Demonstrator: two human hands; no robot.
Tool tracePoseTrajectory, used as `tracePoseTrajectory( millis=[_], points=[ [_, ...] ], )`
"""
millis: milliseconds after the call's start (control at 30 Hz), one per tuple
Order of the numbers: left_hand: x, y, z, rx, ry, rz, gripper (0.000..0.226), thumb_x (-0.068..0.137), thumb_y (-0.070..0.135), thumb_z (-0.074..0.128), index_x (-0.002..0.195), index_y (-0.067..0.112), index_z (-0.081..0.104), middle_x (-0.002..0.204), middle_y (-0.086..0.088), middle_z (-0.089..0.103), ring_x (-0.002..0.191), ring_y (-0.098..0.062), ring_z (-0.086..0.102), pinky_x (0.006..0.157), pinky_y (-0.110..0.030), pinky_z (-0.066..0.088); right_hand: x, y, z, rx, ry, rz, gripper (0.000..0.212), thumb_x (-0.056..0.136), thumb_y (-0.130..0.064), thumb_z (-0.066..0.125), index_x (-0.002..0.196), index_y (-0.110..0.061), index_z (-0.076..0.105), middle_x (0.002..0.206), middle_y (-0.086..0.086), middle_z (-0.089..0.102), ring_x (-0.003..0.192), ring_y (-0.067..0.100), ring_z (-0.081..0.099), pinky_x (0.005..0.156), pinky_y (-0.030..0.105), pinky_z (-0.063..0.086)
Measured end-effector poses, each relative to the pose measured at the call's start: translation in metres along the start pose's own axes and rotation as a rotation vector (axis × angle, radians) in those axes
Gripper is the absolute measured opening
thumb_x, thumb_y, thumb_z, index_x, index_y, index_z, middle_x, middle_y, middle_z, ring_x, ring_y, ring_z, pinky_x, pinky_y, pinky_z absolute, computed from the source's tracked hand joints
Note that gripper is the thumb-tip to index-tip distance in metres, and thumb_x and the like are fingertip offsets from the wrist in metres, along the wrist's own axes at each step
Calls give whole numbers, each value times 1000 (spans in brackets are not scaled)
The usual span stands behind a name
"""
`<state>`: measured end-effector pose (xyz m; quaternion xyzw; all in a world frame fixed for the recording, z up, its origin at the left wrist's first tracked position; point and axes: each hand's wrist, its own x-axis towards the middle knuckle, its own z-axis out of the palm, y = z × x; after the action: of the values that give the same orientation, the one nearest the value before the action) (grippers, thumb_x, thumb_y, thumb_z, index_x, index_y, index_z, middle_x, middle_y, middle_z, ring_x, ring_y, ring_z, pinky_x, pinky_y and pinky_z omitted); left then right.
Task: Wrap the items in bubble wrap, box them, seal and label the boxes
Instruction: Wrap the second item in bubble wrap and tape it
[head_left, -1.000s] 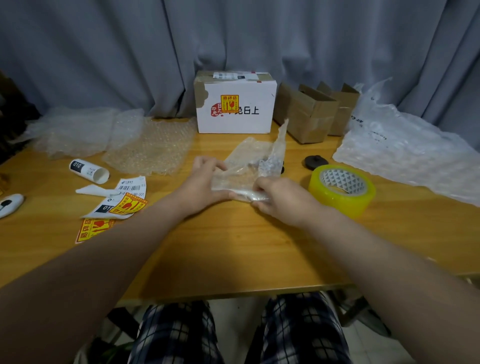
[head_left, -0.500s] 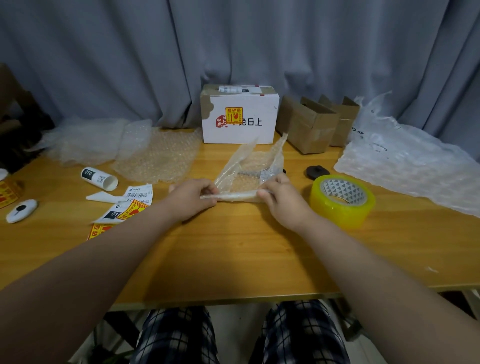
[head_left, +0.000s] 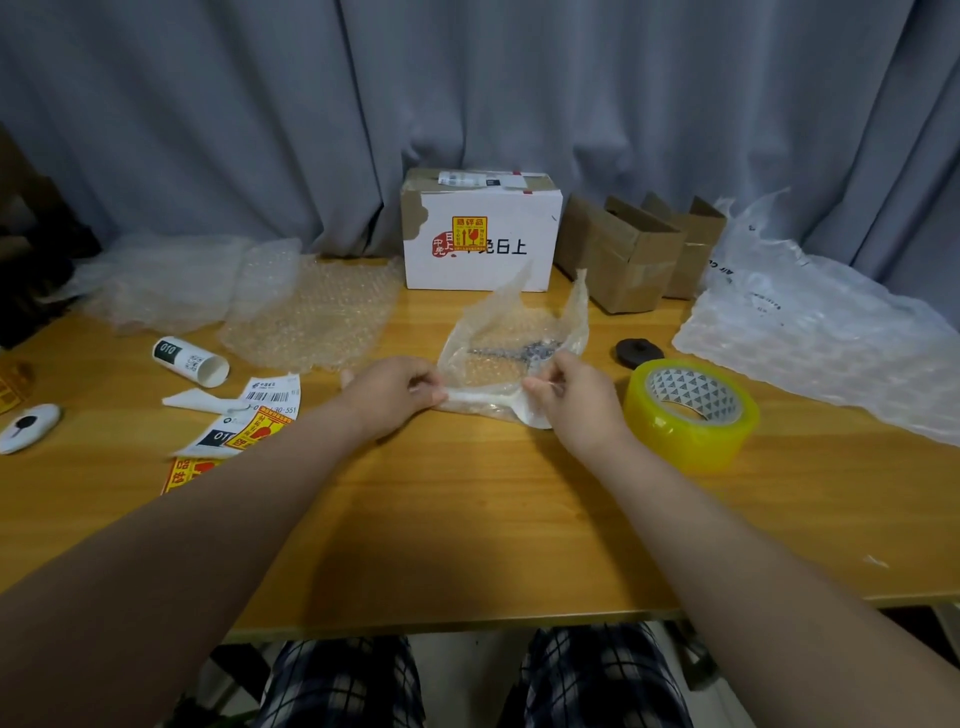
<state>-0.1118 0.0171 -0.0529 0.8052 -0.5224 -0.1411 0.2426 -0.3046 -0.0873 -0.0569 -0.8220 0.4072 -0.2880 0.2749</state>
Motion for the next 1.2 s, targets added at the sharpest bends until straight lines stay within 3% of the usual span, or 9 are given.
tracePoseTrajectory(
  millis=[167, 367, 433, 600, 700, 800, 1000, 1100, 1200],
  points=[
    [2, 3, -1, -67, -22, 5, 15, 88, 39, 62, 81, 27, 58, 81, -3, 65, 58, -16, 58, 81, -39, 46, 14, 2, 0, -258, 24, -32, 19, 92, -29, 61, 85, -12, 64, 100, -1, 49, 98, 14, 42, 87, 31, 41],
    [7, 6, 3, 31, 98, 73, 6, 89, 28, 64, 84, 26, 67, 115, 5, 42, 96, -19, 47, 89, -34, 42, 12, -1, 3, -375, -58, -86, 7, 93, -11, 51, 93, -17, 56, 100, 5, 56, 89, 26, 56, 71, 39, 49],
    [6, 8, 6, 55, 49, 143, 12, 93, 20, 57, 98, 15, 67, 114, 0, 54, 99, -21, 54, 84, -29, 42, 11, -1, 0, -387, -52, -100, 6, 93, -16, 51, 92, -16, 57, 98, 5, 59, 91, 26, 59, 71, 38, 50],
    [-2, 15, 9, -31, 73, 202, 17, 95, 18, 52, 111, 17, 59, 96, 4, 63, 88, -14, 58, 77, -26, 48, -1, 3, -11, -437, -242, -154, 71, 75, -65, 64, 125, -16, 52, 125, 1, 53, 115, 20, 49, 91, 32, 42],
    [-2, 21, 5, 25, -29, 283, 12, 94, 18, 55, 103, 18, 63, 92, 8, 59, 82, -10, 55, 71, -18, 43, -2, 6, -17, -391, -294, -207, 59, 80, -51, 69, 126, -18, 52, 130, 0, 53, 119, 18, 47, 94, 29, 39],
    [-3, 30, 11, 111, -120, 361, 18, 93, 16, 56, 105, 12, 69, 104, 5, 55, 92, -8, 52, 84, -16, 38, -3, 8, -22, -365, -326, -281, 49, 83, -47, 67, 122, -20, 57, 125, -3, 56, 115, 16, 50, 92, 28, 41],
    [1, 37, 7, -326, -141, 48, 11, 99, 15, 45, 110, 14, 44, 99, -5, 63, 68, -10, 54, 56, -18, 46, -7, 11, -21, -333, -328, -311, 41, 84, -50, 64, 112, -19, 62, 114, -4, 57, 110, 15, 49, 93, 33, 43],
    [10, 40, 6, -94, -161, -42, 39, 88, 21, 63, 120, 18, 40, 115, -4, 51, 84, -16, 54, 65, -25, 43, -11, 11, -19, -364, -293, -354, 35, 90, -48, 56, 106, -18, 64, 119, -4, 47, 113, 13, 40, 96, 31, 39],
    [16, 49, 11, -12, -136, -70, 28, 85, 24, 68, 103, 16, 49, 90, 2, 53, 77, -12, 50, 56, -21, 37, -12, 7, -17, -379, -283, -371, 32, 94, -45, 52, 107, -17, 62, 115, -6, 45, 110, 13, 43, 92, 25, 38]
  ],
)
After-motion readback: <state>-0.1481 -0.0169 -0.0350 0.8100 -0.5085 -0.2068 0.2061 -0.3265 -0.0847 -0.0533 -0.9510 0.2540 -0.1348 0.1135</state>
